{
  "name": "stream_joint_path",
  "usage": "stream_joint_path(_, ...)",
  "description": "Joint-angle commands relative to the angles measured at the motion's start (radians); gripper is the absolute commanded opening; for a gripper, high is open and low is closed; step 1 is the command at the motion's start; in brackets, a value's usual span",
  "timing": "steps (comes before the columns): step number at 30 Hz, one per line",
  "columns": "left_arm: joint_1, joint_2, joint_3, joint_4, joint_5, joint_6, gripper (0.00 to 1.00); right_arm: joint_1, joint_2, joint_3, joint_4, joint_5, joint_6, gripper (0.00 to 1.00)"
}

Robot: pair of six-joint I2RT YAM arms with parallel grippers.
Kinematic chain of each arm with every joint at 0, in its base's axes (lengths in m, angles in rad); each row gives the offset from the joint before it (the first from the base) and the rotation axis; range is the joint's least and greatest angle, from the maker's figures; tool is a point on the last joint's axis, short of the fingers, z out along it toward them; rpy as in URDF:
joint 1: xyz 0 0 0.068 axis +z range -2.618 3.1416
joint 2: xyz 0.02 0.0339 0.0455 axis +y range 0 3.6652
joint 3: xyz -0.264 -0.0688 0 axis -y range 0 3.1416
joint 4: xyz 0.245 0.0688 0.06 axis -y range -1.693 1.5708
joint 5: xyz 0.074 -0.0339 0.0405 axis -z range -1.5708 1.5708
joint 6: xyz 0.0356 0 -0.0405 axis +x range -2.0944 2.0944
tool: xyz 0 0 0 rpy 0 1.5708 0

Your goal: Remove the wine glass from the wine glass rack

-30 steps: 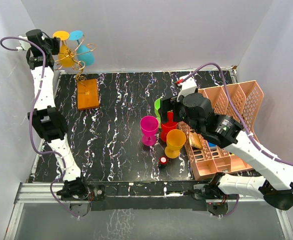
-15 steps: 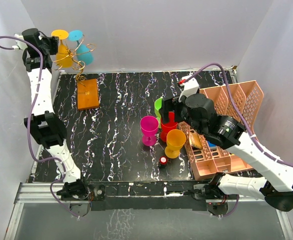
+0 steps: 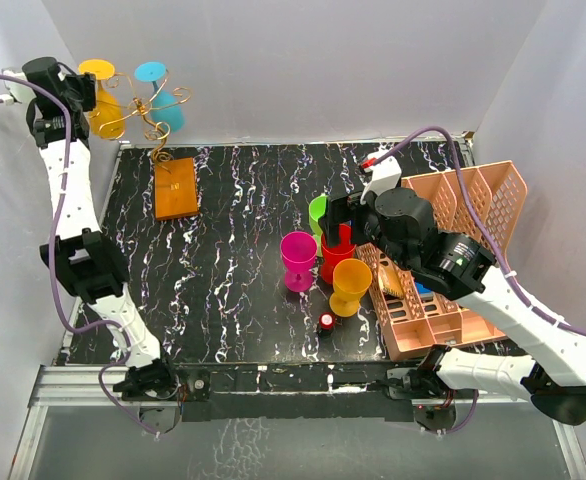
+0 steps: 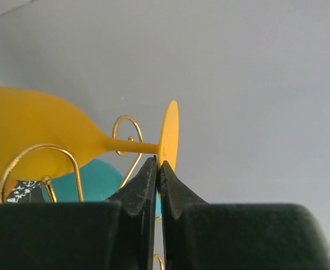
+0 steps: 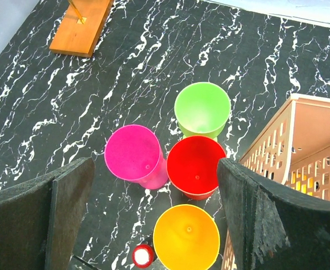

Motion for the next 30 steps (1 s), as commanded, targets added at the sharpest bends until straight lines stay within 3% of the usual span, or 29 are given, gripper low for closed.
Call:
stream_joint_path(1,0.02,-0.091,0.027,0.027,-0.021,0.049,0.0,-0.004,-0.019,0.014,0.062,-0.004,0.003,0.99)
stream_joint_path(8,0.021,-0.135,0.045,0.068,-0.019,0.139,0.0,-0.005,-0.021,0.006,0.063,-0.005,0.007,0.99)
stream_joint_path(16,0.019,-0.247,0.01,0.172,0.099,0.195,0.0,-0.004,-0.014,-0.004,0.071,-0.009,0.008,0.99)
stream_joint_path(22,0.017,-0.389,-0.171,0.405,0.298,0.141,0.0,-0.004,-0.004,-0.012,0.094,-0.022,0.017,0.99)
stream_joint_path(26,0.008,-0.44,-0.264,0.583,0.464,0.023,0.0,-0.005,0.014,-0.011,0.103,-0.029,0.026,0.99)
stream_joint_path(30,-0.055,-0.479,-0.358,0.739,0.597,-0.061,0.0,-0.006,0.039,-0.002,0.113,-0.06,0.015,0.99)
